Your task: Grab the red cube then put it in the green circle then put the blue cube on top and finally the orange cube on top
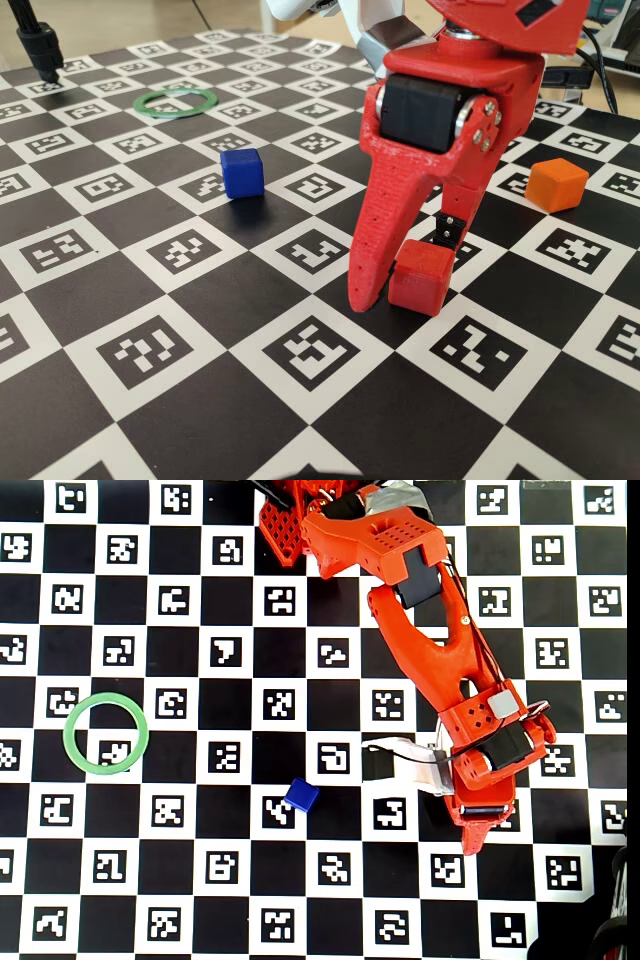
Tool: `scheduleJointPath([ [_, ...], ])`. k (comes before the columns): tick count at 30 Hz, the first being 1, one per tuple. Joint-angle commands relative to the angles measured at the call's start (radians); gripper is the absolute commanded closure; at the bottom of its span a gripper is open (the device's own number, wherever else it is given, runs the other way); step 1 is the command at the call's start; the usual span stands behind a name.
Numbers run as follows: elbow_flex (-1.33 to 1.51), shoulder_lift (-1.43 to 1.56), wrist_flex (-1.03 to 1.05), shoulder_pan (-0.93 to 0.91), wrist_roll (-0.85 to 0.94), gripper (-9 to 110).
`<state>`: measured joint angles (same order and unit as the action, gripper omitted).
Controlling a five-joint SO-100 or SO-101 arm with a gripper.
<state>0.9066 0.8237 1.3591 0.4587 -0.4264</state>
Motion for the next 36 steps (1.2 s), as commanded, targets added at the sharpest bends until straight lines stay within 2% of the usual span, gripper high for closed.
scheduleJointPath([
  [1,-0.075,0.021,-0.006,-0.002,0.021,57],
  [36,-0.048,0.021,-0.031,-0.018,0.397,58],
])
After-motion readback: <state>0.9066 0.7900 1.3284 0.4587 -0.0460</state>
